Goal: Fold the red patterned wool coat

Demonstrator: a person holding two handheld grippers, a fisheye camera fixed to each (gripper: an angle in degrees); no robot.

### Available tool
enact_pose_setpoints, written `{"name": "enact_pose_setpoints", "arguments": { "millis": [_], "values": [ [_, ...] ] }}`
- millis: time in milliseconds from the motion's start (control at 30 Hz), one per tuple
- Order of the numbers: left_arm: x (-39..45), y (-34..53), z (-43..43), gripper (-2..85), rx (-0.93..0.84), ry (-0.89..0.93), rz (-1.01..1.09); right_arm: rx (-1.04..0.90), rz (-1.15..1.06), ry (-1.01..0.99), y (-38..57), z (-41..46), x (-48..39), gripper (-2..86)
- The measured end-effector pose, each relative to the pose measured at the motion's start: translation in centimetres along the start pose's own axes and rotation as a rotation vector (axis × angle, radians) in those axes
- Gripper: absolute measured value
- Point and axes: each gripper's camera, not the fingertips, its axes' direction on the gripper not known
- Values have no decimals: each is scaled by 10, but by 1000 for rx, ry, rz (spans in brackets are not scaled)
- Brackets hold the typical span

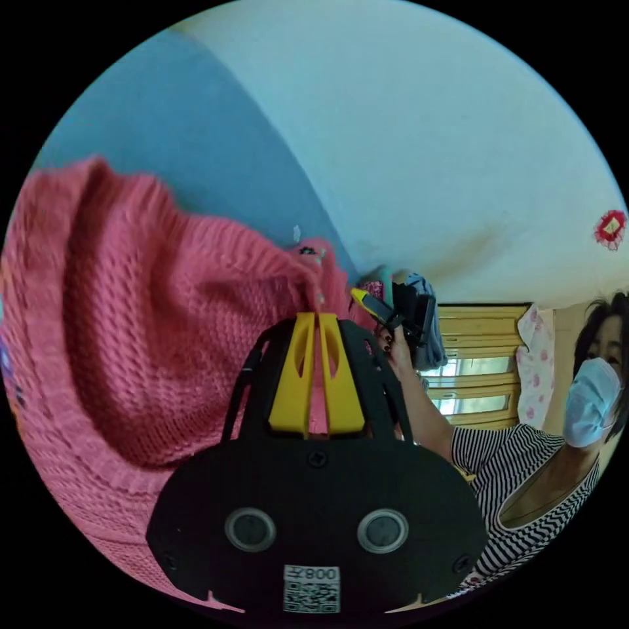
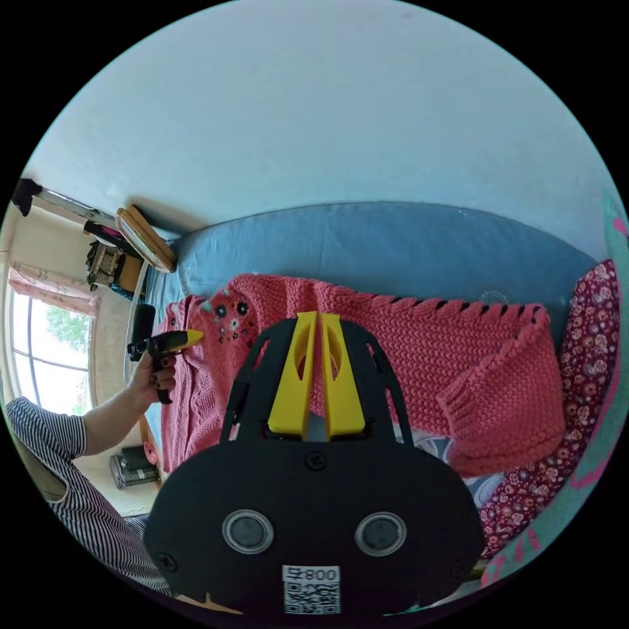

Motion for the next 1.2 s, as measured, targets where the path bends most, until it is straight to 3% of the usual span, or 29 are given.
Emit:
{"name": "enact_pose_setpoints", "arguments": {
  "millis": [100,267,500,700,833,1200],
  "values": [
    [11,-22,-21,11,82,-29,52,27,19,52,7,-20,1,23],
    [4,-37,-23,14,29,-232,54,-18,89,281,13,-41,4,52],
    [-16,26,-30,30,47,-130,6,12,187,417,35,-79,-4,74],
    [-22,74,-17,32,-38,-106,9,-121,95,554,14,-63,-26,77],
    [-21,100,-23,32,-4,-87,22,-233,18,670,-14,-75,-53,43],
    [-37,239,-108,54,171,-226,-86,-38,-50,752,-38,-137,-146,48]
  ]
}}
